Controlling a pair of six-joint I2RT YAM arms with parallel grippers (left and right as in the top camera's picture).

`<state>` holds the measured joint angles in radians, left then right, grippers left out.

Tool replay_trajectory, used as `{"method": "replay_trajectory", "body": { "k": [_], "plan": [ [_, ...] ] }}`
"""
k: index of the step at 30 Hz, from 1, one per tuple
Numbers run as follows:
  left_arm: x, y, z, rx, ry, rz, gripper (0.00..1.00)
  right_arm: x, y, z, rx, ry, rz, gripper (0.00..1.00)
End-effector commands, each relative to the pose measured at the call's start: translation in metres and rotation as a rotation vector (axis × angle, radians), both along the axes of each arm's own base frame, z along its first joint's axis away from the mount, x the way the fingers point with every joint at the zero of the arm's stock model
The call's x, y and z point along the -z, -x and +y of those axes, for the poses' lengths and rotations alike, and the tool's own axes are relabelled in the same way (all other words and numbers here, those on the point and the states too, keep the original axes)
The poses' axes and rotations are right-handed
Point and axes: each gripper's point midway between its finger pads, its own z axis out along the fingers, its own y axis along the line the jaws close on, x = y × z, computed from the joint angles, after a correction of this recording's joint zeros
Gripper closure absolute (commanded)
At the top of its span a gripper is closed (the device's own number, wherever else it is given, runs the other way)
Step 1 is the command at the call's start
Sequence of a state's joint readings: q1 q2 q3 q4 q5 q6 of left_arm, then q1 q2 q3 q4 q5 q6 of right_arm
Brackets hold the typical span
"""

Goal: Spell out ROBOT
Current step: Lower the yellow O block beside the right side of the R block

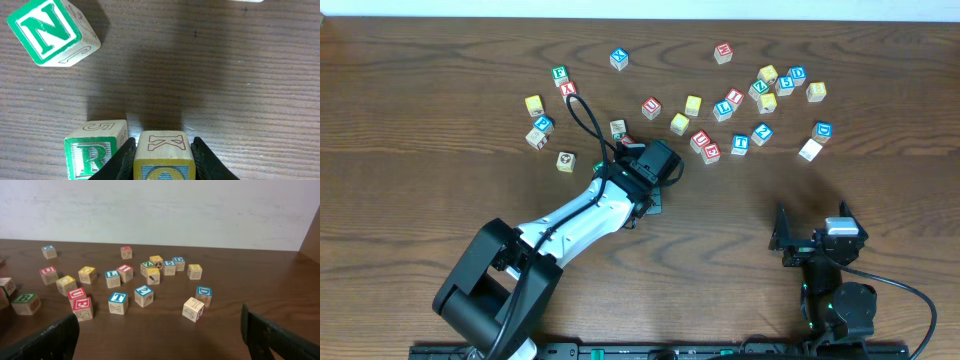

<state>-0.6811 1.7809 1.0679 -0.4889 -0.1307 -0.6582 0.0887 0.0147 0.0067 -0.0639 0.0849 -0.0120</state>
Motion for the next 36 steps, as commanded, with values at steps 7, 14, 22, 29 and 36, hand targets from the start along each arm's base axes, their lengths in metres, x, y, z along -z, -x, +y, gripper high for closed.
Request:
{"method": "replay_trajectory", "body": {
  "k": [7, 14, 22, 29, 36],
  "plan": [
    [0.0106, 0.0047, 0.0086, -0.019, -0.033, 0.015, 0.92, 0.0007, 0.0001, -0.0014, 0.004, 0.012, 0.002, 0.01],
    [0.0113, 0.0054, 0.0092, -0.019, -0.035, 0.017, 0.92, 0.0007, 0.0001, -0.0014, 0.004, 0.011, 0.002, 0.0],
    [0.014, 0.0073, 0.0107, -0.019, -0.041, 0.024, 0.92, 0.0007, 0.0001, -0.0014, 0.004, 0.012, 0.002, 0.01],
    [0.0166, 0.0069, 0.0104, -0.019, -0.042, 0.025, 0.92, 0.0007, 0.0001, -0.0014, 0.004, 0.012, 0.002, 0.01],
    [0.0181, 0.0073, 0.0107, -0.018, -0.045, 0.028, 0.92, 0.0007, 0.0001, -0.0014, 0.004, 0.011, 0.002, 0.01]
  ]
}}
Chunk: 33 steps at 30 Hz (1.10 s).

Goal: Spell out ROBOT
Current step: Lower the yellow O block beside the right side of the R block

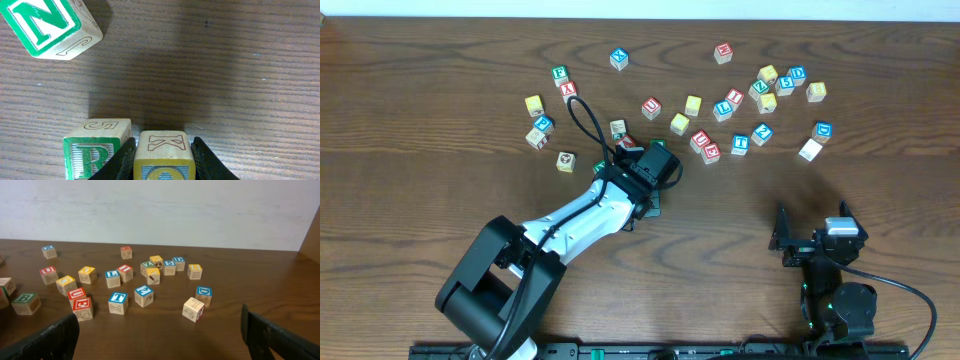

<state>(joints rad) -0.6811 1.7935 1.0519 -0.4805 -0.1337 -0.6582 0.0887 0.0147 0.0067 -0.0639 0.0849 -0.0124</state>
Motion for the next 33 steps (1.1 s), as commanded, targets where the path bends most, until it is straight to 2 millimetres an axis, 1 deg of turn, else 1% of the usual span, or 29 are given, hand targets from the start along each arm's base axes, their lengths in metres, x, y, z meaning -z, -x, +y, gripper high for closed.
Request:
{"method": "replay_trajectory", "body": {
  "k": [1, 9, 27, 29, 30, 31, 33],
  "plan": [
    [0.0105, 0.0038, 0.0073, -0.017, -0.031, 0.016, 0.92, 0.0007, 0.0001, -0.0013, 0.004, 0.011, 0.002, 0.01],
    [0.018, 0.0023, 0.006, -0.017, -0.034, 0.019, 0.92, 0.0007, 0.0001, -0.0014, 0.004, 0.011, 0.002, 0.01],
    [0.0171, -0.0008, 0.004, -0.015, -0.025, 0.007, 0.92, 0.0007, 0.0001, -0.0014, 0.004, 0.011, 0.002, 0.01],
    [0.0171, -0.0007, 0.004, -0.015, -0.025, 0.008, 0.9, 0.0007, 0.0001, -0.0014, 0.004, 0.011, 0.002, 0.01],
    [0.0171, -0.0007, 0.004, -0.015, -0.025, 0.008, 0.87, 0.0007, 0.0001, -0.0013, 0.004, 0.011, 0.002, 0.01],
    [0.0171, -0.0007, 0.004, -0.015, -0.025, 0.008, 0.87, 0.0007, 0.0001, -0.0013, 0.004, 0.011, 0.002, 0.01],
    [0.0171, -0.0007, 0.004, -0.015, -0.025, 0.008, 0.83, 0.0007, 0.0001, -0.0014, 0.004, 0.011, 0.002, 0.01]
  ]
}}
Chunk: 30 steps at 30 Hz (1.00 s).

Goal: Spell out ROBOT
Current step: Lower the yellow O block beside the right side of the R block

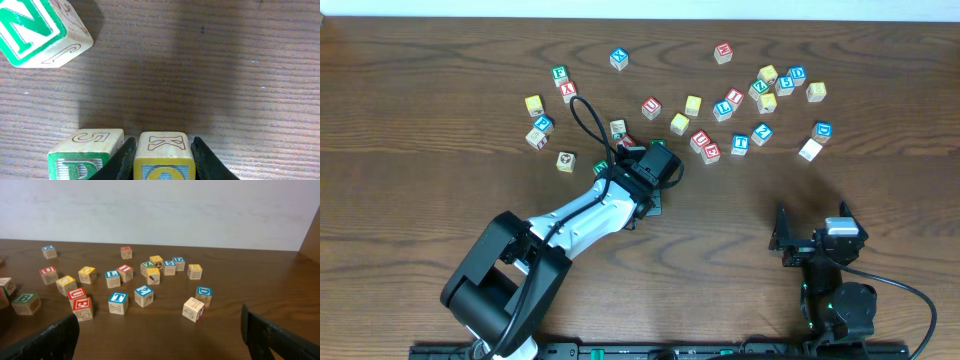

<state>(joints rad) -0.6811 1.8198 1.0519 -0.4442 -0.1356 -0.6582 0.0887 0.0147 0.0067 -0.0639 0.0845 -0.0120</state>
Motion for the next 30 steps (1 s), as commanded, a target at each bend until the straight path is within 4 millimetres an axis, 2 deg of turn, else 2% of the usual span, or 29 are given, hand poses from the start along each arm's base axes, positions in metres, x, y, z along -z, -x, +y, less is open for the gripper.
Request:
{"method": "replay_trajectory", "body": {
  "k": [1, 7, 10, 24, 30],
  "plan": [
    [0.0104, 0.0041, 0.0073, -0.014, -0.03, 0.017, 0.76, 0.0007, 0.0001, -0.0014, 0.004, 0.012, 0.002, 0.01],
    [0.0104, 0.0041, 0.0073, -0.014, -0.03, 0.017, 0.62, 0.0007, 0.0001, -0.0014, 0.004, 0.012, 0.002, 0.01],
    [0.0103, 0.004, 0.0073, -0.014, -0.03, 0.017, 0.52, 0.0007, 0.0001, -0.0014, 0.004, 0.012, 0.002, 0.01],
    [0.0094, 0.0038, 0.0069, -0.014, -0.027, 0.015, 0.52, 0.0007, 0.0001, -0.0014, 0.004, 0.011, 0.002, 0.01],
    [0.001, -0.003, 0.0017, 0.008, -0.017, -0.008, 0.52, 0.0007, 0.0001, -0.0014, 0.004, 0.012, 0.002, 0.01]
  ]
}}
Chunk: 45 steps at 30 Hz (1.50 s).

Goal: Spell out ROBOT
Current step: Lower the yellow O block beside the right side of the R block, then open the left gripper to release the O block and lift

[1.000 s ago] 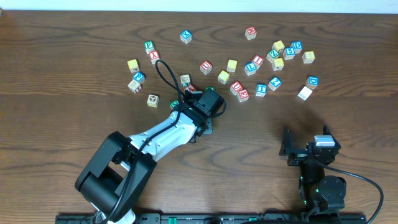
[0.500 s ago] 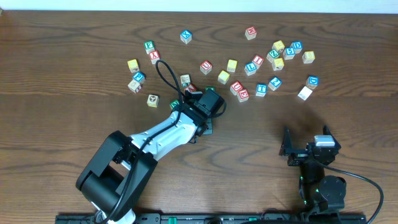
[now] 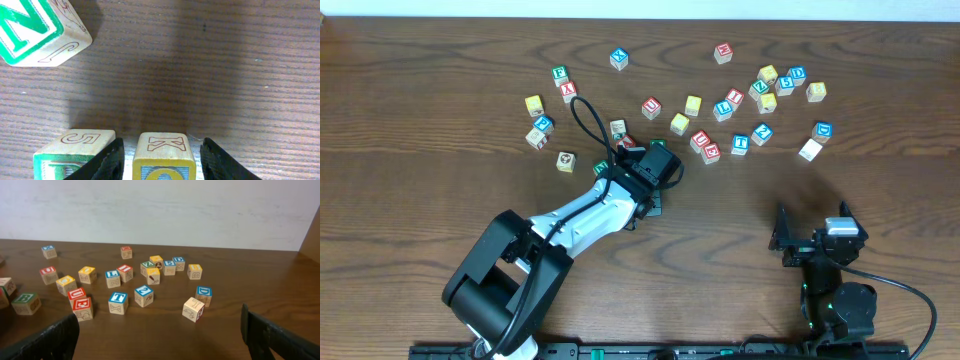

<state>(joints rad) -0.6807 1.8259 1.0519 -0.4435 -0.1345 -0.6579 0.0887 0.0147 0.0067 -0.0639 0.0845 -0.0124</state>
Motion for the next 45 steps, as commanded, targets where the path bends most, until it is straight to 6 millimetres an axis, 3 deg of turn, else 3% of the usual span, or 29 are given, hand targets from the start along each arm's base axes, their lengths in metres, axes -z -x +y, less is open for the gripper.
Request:
{"method": "replay_trajectory", "body": {
  "k": [1, 17, 24, 32, 36, 41, 45],
  "plan": [
    [-0.003, -0.005, 0.0, 0.011, -0.012, -0.017, 0.52, 0.001, 0.0, -0.001, 0.005, 0.011, 0.002, 0.01],
    [-0.031, -0.021, -0.012, 0.056, 0.024, -0.088, 0.52, 0.001, 0.0, -0.001, 0.004, 0.011, 0.002, 0.01],
    [-0.061, -0.03, -0.003, 0.041, -0.005, -0.184, 0.52, 0.001, 0.0, -0.001, 0.005, 0.011, 0.002, 0.01],
    [-0.107, -0.032, -0.004, 0.071, 0.047, -0.285, 0.51, 0.001, 0.0, -0.001, 0.005, 0.011, 0.002, 0.01],
    [-0.118, -0.027, -0.009, 0.089, 0.097, -0.283, 0.51, 0.001, 0.0, -0.001, 0.004, 0.011, 0.002, 0.01],
    [-0.112, -0.012, -0.03, 0.151, 0.203, -0.199, 0.79, 0.001, 0.0, -0.001, 0.005, 0.011, 0.002, 0.01],
    [-0.102, -0.007, -0.037, 0.169, 0.205, -0.167, 0.85, 0.001, 0.0, -0.001, 0.004, 0.011, 0.002, 0.01]
  ]
}}
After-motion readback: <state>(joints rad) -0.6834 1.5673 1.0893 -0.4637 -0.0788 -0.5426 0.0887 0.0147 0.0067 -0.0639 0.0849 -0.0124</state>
